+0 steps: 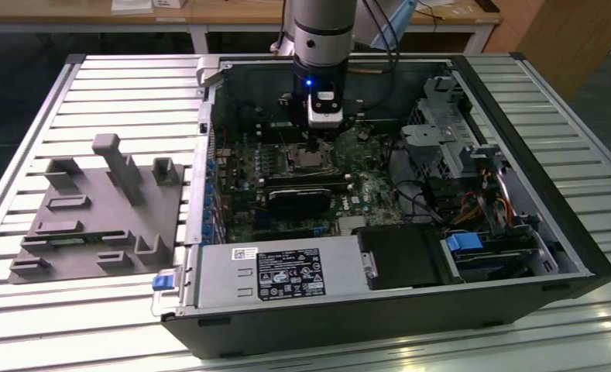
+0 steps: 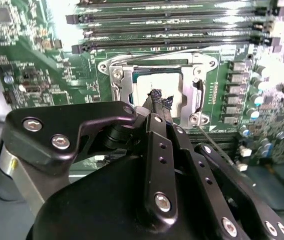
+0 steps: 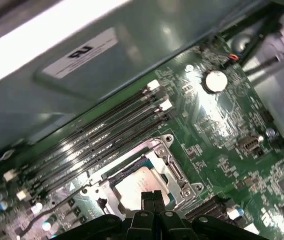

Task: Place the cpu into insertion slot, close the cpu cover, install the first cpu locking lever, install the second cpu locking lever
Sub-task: 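Close the cpu cover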

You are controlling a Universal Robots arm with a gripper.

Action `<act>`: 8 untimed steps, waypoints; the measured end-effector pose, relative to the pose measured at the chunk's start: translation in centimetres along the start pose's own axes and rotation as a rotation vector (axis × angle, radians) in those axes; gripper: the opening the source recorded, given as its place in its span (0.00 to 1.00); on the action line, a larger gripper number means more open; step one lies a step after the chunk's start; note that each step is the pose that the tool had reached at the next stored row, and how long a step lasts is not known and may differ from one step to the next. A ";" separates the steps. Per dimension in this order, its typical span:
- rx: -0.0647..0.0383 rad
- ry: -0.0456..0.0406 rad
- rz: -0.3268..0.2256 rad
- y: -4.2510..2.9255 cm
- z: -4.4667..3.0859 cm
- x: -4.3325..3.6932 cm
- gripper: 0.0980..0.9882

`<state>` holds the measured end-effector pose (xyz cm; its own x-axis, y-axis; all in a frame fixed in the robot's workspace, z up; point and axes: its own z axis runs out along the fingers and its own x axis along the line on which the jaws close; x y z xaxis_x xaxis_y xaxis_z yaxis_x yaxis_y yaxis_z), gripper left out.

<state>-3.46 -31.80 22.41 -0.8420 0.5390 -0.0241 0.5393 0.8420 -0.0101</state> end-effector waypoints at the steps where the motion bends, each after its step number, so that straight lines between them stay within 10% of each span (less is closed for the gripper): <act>1: 0.000 -0.0002 -0.020 0.00 0.00 0.00 0.00; 8: -0.003 -0.0015 -0.147 0.00 0.03 0.00 0.00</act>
<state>-3.46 -31.80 22.38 -0.9117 0.4101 -0.0241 0.4105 0.9118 -0.0102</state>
